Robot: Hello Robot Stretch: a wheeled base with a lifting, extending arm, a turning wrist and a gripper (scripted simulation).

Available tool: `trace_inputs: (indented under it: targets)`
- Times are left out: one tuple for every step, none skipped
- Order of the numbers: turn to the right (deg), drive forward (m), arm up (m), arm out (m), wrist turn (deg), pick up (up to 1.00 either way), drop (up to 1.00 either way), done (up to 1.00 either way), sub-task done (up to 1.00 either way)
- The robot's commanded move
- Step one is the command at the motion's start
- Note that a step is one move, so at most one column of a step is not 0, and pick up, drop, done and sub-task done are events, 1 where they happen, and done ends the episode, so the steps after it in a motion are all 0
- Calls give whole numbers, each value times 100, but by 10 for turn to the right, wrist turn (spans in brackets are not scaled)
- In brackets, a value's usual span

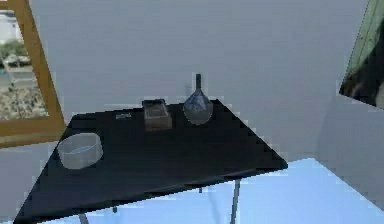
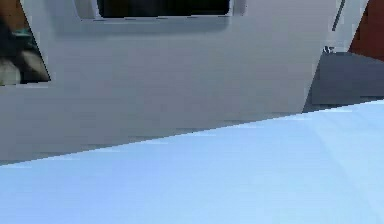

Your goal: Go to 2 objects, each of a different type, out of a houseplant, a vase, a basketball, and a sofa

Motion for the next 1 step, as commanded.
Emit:
trace_inputs:
  targets:
    - [0,0,0,0,0,0,0,100,0]
